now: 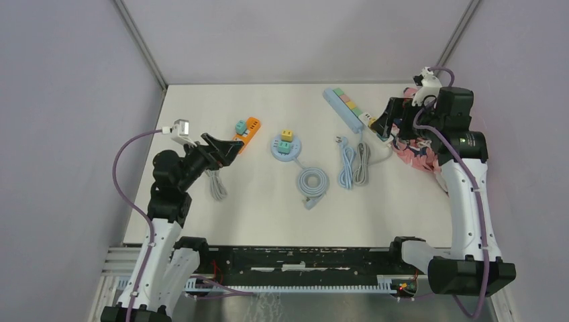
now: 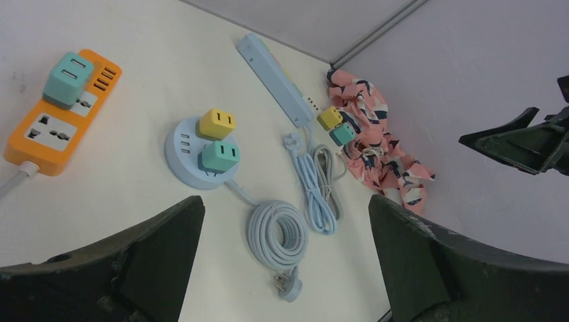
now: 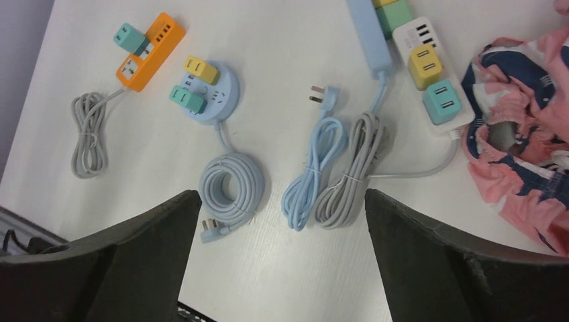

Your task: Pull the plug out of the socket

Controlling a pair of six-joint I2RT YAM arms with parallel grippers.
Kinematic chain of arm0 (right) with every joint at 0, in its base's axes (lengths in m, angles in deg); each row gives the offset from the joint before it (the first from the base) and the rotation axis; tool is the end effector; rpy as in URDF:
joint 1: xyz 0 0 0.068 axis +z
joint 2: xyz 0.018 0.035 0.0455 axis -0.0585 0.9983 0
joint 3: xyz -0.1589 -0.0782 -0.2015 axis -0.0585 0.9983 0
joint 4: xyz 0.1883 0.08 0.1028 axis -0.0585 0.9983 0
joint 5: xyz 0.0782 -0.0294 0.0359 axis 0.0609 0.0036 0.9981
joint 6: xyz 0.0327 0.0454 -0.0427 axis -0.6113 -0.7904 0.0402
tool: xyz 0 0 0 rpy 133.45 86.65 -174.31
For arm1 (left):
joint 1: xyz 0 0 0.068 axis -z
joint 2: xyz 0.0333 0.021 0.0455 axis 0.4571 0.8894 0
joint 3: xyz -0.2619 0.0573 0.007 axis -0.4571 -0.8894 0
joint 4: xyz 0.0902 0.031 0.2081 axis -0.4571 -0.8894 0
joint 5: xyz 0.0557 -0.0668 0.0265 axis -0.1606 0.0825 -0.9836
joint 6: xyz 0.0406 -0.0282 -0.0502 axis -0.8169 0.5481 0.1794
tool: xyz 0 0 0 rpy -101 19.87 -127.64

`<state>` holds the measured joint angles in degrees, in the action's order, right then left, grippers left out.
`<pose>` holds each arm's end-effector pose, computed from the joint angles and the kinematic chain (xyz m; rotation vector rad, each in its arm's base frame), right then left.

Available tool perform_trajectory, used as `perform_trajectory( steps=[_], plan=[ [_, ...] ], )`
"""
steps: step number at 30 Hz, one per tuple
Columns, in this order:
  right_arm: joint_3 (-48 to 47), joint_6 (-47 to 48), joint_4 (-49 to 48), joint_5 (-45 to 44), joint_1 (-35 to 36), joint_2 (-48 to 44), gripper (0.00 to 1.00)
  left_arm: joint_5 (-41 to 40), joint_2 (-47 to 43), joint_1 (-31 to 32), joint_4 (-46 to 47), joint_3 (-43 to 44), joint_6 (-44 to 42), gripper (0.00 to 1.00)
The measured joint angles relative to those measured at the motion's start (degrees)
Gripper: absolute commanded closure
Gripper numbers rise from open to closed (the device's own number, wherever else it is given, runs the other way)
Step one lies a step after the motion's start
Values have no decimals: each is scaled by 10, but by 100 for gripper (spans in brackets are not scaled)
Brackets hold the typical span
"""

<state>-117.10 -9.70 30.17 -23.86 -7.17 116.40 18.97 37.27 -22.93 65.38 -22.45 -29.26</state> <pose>0.2105 0.0104 0.3858 -0.0081 2.1306 0.5257 0.1544 -0.0364 0.3135 -0.1737 1.7242 -0.9366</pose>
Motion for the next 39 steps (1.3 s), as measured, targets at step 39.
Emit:
perform_trajectory(
  steps=[39],
  plan=[
    [182,355,3,234,76,52,0,-514,503,416,-92,228,-186,7]
  ],
)
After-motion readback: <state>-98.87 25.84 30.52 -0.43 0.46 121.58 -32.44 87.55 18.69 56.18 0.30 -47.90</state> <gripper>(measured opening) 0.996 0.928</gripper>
